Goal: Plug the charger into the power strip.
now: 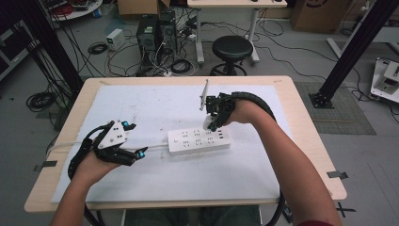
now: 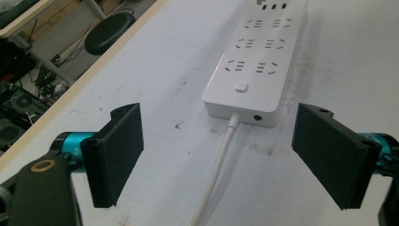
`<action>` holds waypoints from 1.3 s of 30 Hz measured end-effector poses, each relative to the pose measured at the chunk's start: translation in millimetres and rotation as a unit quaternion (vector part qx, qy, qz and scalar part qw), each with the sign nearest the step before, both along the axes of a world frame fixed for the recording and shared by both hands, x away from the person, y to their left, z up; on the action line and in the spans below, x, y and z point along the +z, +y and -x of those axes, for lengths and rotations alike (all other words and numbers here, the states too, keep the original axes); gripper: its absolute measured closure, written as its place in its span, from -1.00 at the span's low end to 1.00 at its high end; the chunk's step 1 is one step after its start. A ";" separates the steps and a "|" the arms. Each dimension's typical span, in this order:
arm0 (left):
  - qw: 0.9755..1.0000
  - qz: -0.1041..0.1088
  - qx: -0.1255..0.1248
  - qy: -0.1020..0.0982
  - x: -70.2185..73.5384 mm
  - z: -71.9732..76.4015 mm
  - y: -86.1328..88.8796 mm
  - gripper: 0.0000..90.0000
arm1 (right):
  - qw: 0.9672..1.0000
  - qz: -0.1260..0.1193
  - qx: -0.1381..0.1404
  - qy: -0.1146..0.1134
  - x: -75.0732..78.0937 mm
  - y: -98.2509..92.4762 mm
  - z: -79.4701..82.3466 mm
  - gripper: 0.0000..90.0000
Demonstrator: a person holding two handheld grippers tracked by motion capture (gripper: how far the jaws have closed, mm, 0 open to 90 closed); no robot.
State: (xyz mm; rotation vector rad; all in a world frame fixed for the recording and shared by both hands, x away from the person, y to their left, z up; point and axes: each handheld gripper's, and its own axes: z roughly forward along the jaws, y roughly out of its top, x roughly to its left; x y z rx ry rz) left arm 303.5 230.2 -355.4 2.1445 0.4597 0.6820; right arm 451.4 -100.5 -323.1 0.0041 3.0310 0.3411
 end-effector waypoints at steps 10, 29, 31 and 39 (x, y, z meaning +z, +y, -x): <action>1.000 0.004 0.008 -0.003 0.7 2.8 4.9 -0.62 | 0.998 0.047 0.033 0.010 -15.8 14.3 -13.6 0.40; 1.000 0.000 0.012 -0.003 -2.2 1.7 5.7 -0.62 | 0.996 0.067 0.054 0.015 -29.7 21.5 -17.7 0.40; 1.000 0.001 0.012 -0.002 -2.6 1.7 5.5 -0.62 | 0.996 0.068 0.062 0.010 -30.2 22.9 -16.7 0.40; 1.000 0.000 0.009 -0.004 -2.4 1.1 0.1 -0.62 | 0.995 0.079 0.066 -0.002 -31.5 28.7 -12.4 0.40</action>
